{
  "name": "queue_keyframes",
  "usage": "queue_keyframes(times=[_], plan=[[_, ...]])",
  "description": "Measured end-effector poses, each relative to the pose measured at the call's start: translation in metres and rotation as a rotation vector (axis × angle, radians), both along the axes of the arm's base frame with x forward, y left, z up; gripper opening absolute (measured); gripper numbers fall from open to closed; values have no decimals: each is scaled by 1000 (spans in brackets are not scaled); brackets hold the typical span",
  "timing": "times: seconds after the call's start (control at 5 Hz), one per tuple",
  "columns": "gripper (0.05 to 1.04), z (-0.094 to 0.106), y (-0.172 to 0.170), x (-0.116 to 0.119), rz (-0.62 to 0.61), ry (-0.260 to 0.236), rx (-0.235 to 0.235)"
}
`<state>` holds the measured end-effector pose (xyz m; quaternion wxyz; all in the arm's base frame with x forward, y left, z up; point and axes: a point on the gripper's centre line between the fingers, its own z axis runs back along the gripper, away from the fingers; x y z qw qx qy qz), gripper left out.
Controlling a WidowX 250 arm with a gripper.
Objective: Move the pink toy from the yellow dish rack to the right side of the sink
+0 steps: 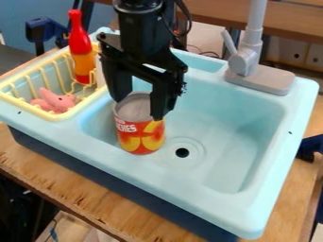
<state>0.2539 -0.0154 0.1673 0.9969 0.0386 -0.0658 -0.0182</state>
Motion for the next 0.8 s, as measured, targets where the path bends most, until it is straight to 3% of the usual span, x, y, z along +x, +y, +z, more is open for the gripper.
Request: queue_keyframes(times=[0.2,0.4,0.6,0.8], plan=[[1000,-5,-1,-1,-8,23,-1],[1000,-5,22,-6,-32,69,-49],[1000,11,48,-7,-33,72,-81],[1000,19,71,-17,5,120,-58]])
